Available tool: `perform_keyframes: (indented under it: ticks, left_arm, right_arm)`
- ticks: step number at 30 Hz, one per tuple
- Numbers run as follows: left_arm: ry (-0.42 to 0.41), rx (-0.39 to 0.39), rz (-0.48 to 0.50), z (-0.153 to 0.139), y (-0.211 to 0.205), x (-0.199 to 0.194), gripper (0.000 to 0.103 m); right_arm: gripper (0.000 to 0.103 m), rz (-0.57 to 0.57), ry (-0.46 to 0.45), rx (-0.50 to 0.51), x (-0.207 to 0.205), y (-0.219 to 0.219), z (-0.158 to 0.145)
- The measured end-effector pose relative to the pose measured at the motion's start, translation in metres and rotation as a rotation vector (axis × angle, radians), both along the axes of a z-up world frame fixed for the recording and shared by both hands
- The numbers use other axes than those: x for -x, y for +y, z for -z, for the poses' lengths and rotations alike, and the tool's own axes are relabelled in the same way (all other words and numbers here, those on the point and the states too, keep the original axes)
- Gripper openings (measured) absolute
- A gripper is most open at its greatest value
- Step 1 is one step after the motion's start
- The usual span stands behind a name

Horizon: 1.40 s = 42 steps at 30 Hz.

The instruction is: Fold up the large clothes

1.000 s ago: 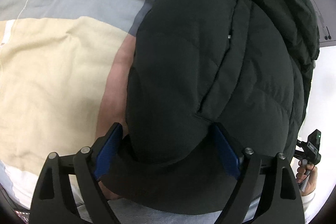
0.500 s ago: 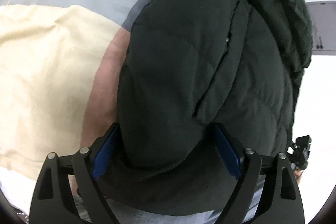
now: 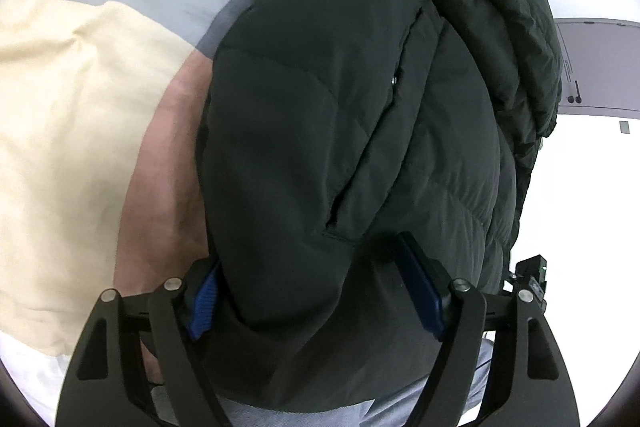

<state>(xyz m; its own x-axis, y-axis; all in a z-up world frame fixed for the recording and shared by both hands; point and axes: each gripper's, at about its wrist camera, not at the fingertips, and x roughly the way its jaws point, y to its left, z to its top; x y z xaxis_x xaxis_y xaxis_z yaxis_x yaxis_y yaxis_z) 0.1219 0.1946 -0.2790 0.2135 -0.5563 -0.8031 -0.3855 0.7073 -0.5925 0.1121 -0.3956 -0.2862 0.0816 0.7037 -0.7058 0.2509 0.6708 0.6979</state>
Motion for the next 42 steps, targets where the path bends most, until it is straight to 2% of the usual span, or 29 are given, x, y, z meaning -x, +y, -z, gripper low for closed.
perform_keyframes:
  ticks: [1, 5, 8, 12, 15, 17, 21, 23, 25, 28, 32, 36, 42]
  left_arm:
    - [-0.002, 0.001, 0.001, -0.006, -0.015, -0.006, 0.078]
    - [-0.019, 0.061, 0.004, -0.01, -0.004, 0.001, 0.077]
    - [-0.028, 0.096, -0.016, -0.008, 0.002, 0.003, 0.077]
    - [0.001, 0.068, 0.0, -0.004, 0.001, 0.001, 0.075]
    - [-0.001, 0.051, 0.034, -0.004, -0.007, -0.002, 0.07]
    - [-0.012, 0.072, 0.034, -0.003, -0.008, -0.002, 0.065]
    - [-0.068, 0.128, 0.036, -0.011, -0.011, 0.0, 0.045]
    - [-0.097, 0.152, 0.03, -0.015, -0.011, 0.002, 0.035]
    - [-0.116, 0.18, 0.012, -0.018, -0.008, 0.004, 0.025]
    - [-0.141, 0.172, 0.006, -0.024, -0.005, 0.004, 0.02]
    - [-0.153, 0.144, -0.009, -0.034, -0.007, 0.005, 0.016]
    - [-0.208, 0.166, -0.03, -0.061, -0.013, 0.008, 0.012]
    - [-0.333, 0.21, -0.089, -0.113, 0.0, 0.032, 0.01]
  right_arm:
    - [0.072, 0.011, -0.032, -0.028, 0.001, -0.004, -0.005]
    - [0.072, 0.076, -0.058, -0.126, 0.0, -0.015, -0.006]
    - [0.073, 0.045, -0.032, -0.063, 0.002, -0.008, -0.001]
    - [0.074, 0.009, 0.046, 0.027, -0.007, 0.013, 0.008]
    - [0.075, -0.042, 0.03, 0.074, -0.013, 0.023, 0.004]
    - [0.073, -0.087, -0.029, 0.064, -0.015, 0.038, -0.008]
    - [0.059, -0.126, -0.143, -0.026, -0.012, 0.046, -0.028]
    - [0.048, -0.115, -0.189, -0.064, -0.01, 0.04, -0.034]
    - [0.028, -0.125, -0.24, -0.066, -0.009, 0.041, -0.043]
    - [0.014, -0.158, -0.377, -0.022, -0.002, 0.047, -0.069]
    - [0.008, -0.158, -0.549, -0.02, 0.006, 0.059, -0.103]
    - [0.006, -0.153, -0.631, 0.002, 0.011, 0.061, -0.132]
    - [0.004, -0.118, -0.744, -0.028, 0.021, 0.06, -0.172]
